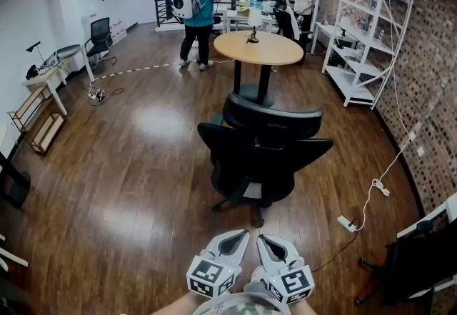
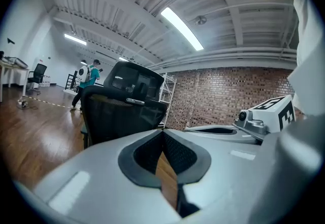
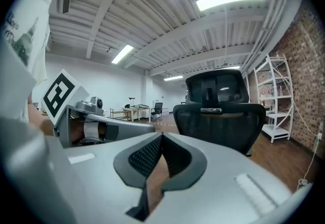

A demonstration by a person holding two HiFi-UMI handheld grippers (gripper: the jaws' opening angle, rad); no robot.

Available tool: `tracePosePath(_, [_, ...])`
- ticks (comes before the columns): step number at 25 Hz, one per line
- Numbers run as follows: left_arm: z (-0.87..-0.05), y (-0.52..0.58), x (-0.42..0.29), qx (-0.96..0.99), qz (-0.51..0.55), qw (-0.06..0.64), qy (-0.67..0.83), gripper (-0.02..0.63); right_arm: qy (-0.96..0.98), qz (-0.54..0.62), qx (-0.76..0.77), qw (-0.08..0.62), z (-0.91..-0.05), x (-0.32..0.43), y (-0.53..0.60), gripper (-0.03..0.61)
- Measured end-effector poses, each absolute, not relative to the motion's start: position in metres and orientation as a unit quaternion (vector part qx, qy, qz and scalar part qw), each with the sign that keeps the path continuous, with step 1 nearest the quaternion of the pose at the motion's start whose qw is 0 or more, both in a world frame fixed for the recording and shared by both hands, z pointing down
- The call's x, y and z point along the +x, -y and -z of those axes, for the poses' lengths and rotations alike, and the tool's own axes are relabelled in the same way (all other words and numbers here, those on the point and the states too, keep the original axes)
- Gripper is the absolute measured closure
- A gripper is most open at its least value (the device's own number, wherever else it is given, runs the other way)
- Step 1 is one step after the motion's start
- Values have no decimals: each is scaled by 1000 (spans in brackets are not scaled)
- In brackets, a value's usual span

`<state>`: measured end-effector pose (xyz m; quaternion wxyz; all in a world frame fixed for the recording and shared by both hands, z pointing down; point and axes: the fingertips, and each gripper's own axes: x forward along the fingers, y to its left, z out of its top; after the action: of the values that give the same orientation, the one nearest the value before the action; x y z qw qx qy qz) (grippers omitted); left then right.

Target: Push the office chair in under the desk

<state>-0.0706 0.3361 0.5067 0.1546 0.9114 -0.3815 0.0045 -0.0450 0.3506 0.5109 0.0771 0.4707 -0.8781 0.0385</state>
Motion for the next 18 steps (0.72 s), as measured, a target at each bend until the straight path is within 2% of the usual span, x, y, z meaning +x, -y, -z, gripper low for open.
tracePosePath(18, [-467,-215,-28,904,5,112,413,598,890,14,455,29,-464,8,-230,578])
